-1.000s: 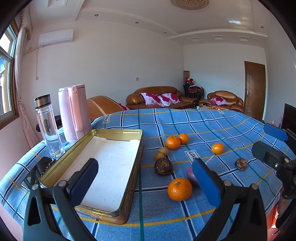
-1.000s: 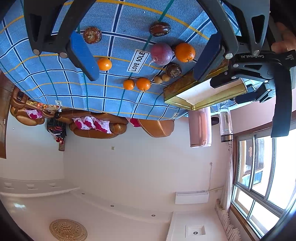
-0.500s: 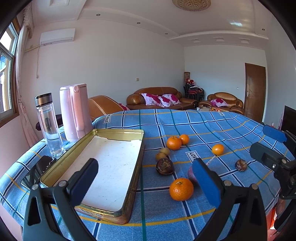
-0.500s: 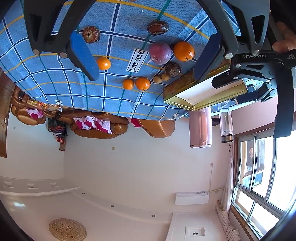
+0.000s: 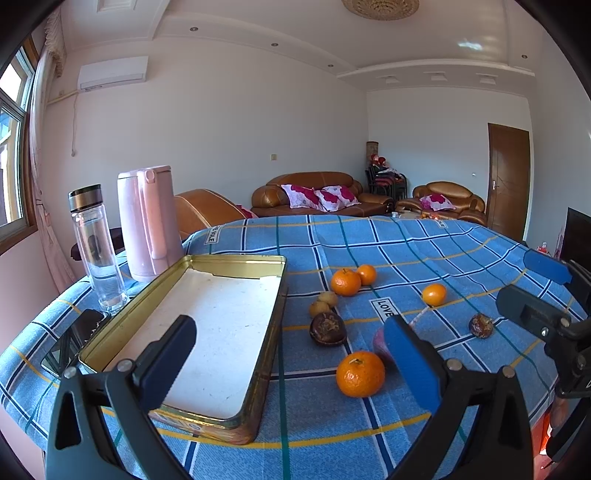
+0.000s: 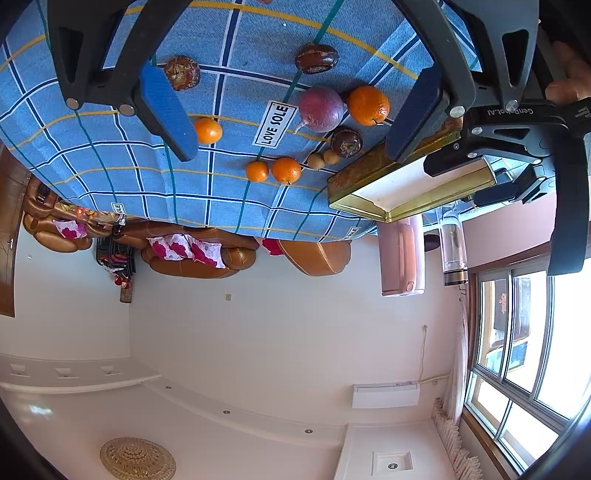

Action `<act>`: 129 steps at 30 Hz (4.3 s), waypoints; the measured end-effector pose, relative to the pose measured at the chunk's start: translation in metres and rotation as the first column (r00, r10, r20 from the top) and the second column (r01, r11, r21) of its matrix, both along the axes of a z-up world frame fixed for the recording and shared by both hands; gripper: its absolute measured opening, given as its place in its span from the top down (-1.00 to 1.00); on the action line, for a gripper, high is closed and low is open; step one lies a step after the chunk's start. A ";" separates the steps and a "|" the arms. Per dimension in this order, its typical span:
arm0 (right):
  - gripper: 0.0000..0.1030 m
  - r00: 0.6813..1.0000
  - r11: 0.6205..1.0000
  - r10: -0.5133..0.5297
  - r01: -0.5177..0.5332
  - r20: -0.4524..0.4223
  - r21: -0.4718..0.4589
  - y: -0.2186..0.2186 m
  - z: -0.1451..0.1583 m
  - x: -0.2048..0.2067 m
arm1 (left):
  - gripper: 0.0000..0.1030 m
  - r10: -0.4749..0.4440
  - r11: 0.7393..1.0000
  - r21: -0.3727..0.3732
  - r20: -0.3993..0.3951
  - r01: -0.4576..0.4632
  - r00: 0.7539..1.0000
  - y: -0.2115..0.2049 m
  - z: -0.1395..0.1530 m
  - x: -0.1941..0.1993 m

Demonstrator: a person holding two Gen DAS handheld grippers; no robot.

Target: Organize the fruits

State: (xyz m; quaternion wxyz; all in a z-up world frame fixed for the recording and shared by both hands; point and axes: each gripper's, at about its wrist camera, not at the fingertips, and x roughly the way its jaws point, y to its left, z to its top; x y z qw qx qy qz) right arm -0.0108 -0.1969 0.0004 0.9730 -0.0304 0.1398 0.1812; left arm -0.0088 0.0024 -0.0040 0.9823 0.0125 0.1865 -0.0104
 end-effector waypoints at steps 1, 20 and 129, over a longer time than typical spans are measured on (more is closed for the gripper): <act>-0.98 1.000 1.000 0.000 0.000 -0.001 0.000 0.000 -0.001 0.000 | -1.00 0.000 1.000 0.001 0.000 0.000 1.000 0.000 0.000 0.000; -0.98 0.999 1.000 -0.008 0.007 -0.035 -0.004 -0.004 -0.013 0.006 | -1.00 -0.013 0.999 0.033 -0.029 0.014 1.000 -0.010 -0.008 0.003; 0.17 0.978 0.977 0.207 -0.208 -0.038 -0.043 0.007 -0.063 0.007 | 0.07 -0.170 0.981 0.092 0.012 0.168 0.985 -0.044 -0.034 0.013</act>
